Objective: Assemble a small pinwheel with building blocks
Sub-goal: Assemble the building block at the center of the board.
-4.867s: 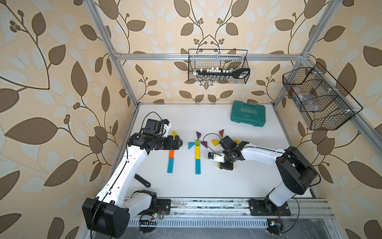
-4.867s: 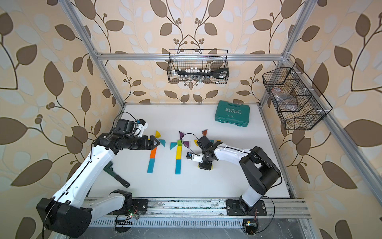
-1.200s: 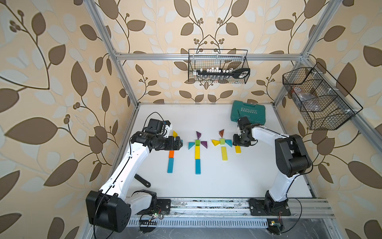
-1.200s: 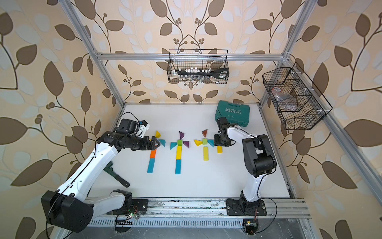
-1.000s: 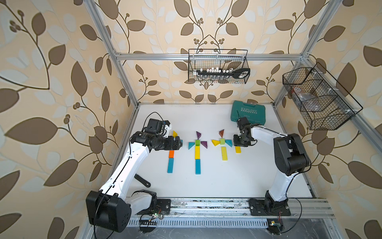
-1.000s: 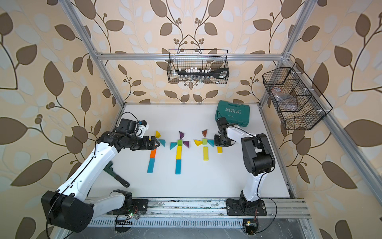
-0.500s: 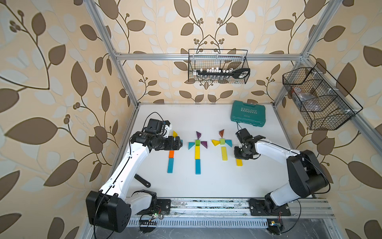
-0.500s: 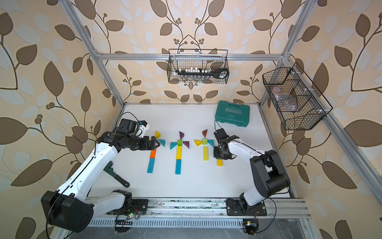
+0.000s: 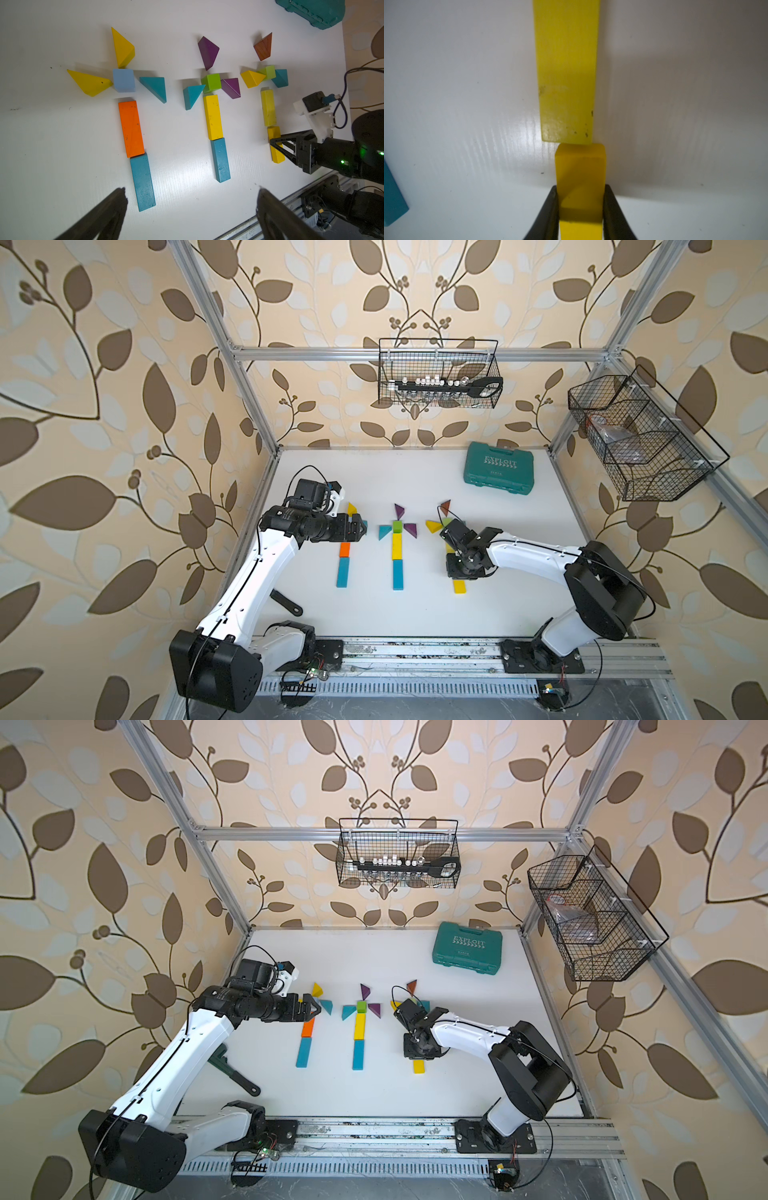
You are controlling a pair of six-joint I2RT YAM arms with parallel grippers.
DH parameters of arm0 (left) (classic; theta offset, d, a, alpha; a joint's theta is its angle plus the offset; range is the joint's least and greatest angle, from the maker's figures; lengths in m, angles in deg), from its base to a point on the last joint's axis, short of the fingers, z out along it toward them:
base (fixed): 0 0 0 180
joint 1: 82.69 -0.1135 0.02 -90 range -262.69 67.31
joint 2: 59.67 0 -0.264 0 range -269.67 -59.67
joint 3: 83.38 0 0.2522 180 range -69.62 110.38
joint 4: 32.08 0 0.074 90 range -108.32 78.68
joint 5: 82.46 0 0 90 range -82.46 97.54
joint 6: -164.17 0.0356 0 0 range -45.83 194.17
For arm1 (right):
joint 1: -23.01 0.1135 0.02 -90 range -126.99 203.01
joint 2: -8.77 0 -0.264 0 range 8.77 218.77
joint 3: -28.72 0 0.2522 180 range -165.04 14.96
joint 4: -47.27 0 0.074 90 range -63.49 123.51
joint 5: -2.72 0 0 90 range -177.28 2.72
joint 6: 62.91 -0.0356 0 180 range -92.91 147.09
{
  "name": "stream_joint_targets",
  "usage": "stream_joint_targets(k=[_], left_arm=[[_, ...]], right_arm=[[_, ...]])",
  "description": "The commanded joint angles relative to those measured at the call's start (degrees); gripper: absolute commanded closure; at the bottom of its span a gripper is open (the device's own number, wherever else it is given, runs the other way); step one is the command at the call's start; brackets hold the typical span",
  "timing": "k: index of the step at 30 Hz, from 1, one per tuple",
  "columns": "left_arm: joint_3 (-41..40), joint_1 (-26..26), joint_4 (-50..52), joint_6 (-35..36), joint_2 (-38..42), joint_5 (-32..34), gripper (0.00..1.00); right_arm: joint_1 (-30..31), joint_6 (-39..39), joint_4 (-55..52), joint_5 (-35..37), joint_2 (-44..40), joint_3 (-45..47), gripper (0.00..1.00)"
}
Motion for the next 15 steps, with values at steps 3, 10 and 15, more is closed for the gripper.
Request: stream_joint_targets(k=[3, 10, 15], left_arm=[[-0.3, -0.6, -0.1, 0.9, 1.4, -0.8, 0.01], [-0.3, -0.6, -0.1, 1.0, 1.5, -0.5, 0.01], [-0.3, -0.5, -0.1, 1.0, 1.2, -0.7, 0.01]], right_arm=[[0.4, -1.7, 1.5, 0.7, 1.4, -1.1, 0.67], [0.4, -0.5, 0.9, 1.5, 4.5, -3.7, 0.62], [0.0, 0.1, -0.7, 2.6, 5.3, -5.2, 0.50]])
